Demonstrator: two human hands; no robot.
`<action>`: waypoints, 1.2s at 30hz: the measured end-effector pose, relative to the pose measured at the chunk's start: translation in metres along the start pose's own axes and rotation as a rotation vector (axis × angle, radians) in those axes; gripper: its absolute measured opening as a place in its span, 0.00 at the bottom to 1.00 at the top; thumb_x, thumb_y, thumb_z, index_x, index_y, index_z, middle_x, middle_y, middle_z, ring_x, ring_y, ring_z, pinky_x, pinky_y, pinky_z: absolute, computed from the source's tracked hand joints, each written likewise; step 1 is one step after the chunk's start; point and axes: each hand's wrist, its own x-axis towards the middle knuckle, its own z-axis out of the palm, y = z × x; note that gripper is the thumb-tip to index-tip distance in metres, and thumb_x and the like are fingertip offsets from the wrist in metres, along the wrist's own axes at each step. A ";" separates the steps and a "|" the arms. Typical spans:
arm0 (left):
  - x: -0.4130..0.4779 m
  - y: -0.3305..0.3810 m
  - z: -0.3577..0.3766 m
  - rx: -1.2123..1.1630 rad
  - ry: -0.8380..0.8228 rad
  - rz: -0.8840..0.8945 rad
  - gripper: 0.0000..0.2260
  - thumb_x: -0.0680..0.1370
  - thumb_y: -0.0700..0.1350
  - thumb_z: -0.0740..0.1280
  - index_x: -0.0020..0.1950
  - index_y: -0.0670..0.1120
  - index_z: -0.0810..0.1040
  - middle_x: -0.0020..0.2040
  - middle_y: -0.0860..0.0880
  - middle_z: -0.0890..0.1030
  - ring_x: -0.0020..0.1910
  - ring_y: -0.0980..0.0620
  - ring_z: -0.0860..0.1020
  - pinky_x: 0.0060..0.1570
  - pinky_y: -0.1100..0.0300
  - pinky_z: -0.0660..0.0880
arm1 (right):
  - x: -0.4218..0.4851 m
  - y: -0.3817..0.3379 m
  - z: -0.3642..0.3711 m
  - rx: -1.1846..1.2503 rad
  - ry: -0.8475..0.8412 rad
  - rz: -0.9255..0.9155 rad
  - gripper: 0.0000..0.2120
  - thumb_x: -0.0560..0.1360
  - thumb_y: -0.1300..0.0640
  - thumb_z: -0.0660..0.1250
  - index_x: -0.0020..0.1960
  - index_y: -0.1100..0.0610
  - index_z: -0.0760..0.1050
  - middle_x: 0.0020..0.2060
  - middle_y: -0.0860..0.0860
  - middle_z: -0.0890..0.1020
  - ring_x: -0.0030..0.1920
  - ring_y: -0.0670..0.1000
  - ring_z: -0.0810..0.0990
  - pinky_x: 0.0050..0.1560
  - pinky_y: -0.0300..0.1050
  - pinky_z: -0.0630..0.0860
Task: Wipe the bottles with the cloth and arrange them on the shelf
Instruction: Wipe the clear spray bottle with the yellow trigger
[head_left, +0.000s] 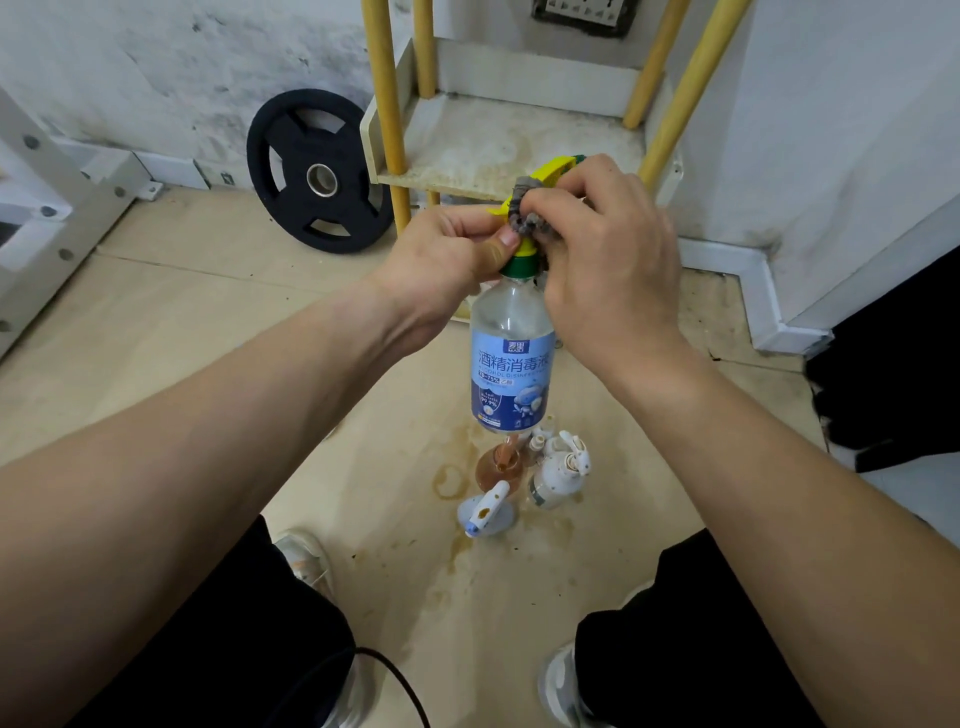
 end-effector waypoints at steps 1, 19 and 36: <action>-0.001 -0.001 0.000 0.001 0.018 -0.011 0.08 0.79 0.39 0.66 0.48 0.43 0.86 0.48 0.38 0.84 0.51 0.43 0.78 0.63 0.44 0.72 | -0.001 0.001 0.003 0.130 -0.044 0.096 0.10 0.76 0.60 0.66 0.54 0.54 0.83 0.47 0.50 0.78 0.48 0.54 0.78 0.45 0.47 0.71; -0.003 0.001 -0.005 -0.002 -0.034 0.072 0.10 0.80 0.34 0.65 0.57 0.41 0.82 0.47 0.48 0.86 0.49 0.52 0.82 0.55 0.58 0.78 | -0.003 0.001 0.000 0.286 -0.001 0.030 0.09 0.75 0.64 0.67 0.53 0.60 0.83 0.47 0.55 0.80 0.46 0.58 0.79 0.43 0.55 0.77; -0.001 0.004 0.002 0.103 0.033 0.050 0.12 0.81 0.32 0.63 0.63 0.37 0.80 0.50 0.43 0.85 0.51 0.49 0.83 0.56 0.57 0.80 | -0.002 0.008 0.000 0.540 -0.139 0.325 0.10 0.76 0.62 0.68 0.55 0.56 0.84 0.47 0.47 0.79 0.49 0.48 0.78 0.50 0.35 0.73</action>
